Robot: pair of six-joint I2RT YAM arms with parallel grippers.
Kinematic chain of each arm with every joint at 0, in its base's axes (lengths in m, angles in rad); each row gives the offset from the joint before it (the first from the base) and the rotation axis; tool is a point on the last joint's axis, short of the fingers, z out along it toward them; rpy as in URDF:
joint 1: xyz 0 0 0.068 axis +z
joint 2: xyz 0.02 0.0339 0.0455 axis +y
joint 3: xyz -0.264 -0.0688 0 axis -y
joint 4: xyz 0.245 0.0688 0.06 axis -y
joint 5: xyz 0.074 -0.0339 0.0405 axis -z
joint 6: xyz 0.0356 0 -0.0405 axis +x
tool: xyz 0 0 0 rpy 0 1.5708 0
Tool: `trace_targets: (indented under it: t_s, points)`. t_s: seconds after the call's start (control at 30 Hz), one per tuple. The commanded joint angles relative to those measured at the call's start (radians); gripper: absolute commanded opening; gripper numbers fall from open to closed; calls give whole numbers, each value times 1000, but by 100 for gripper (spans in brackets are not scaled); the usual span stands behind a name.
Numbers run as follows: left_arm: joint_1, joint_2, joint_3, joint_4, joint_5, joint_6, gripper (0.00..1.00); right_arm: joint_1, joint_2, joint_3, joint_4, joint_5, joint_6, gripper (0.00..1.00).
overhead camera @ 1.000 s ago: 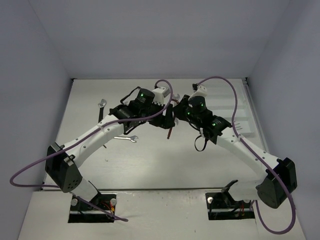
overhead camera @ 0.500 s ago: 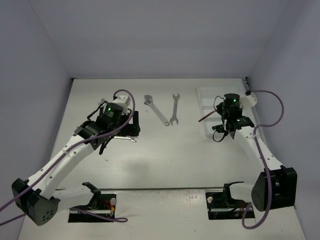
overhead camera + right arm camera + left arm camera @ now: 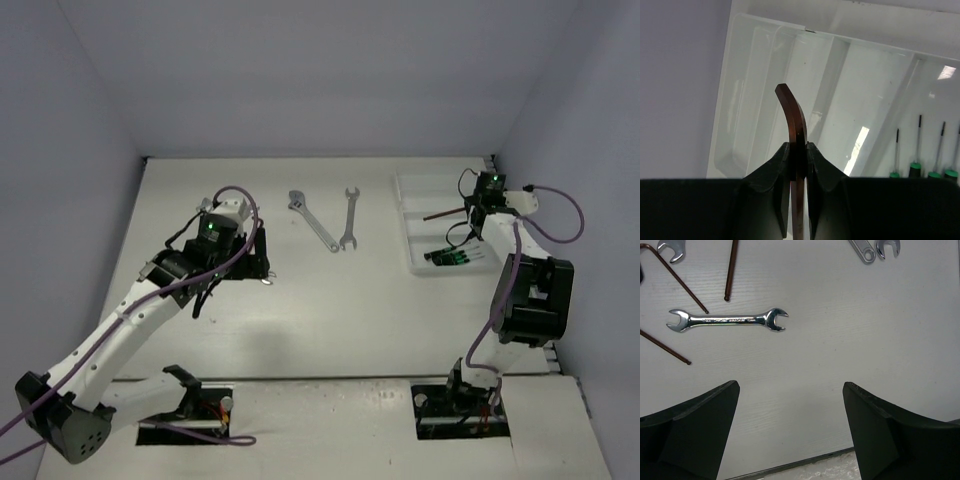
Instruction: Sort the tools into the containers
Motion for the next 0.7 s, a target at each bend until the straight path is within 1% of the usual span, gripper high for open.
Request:
trace_targets:
  t_s: [0.0,0.1,0.23,0.47,0.5,0.57,0.63,0.67]
  points:
    - [7,-4,9,16,-29,-46,82,-20,72,63,122,-52,79,0]
    - [5,13,9,17,-2,-62,82,-24,119,76,157,-74,69,0]
    - [6,19,4,16,0,-69,82,-28,175,99,178,-91,69,0]
    - [7,38,1,18,5,-77,82,-40,229,92,224,-112,100,0]
    - [6,41,0,17,5,-78,82,-40,239,93,225,-117,102,2]
    - [5,48,1,17,6,-77,82,-41,257,98,226,-128,105,11]
    - [6,52,1,17,6,-82,82,-41,263,101,227,-136,108,15]
    - [6,54,1,16,6,-85,82,-41,265,98,227,-140,110,21]
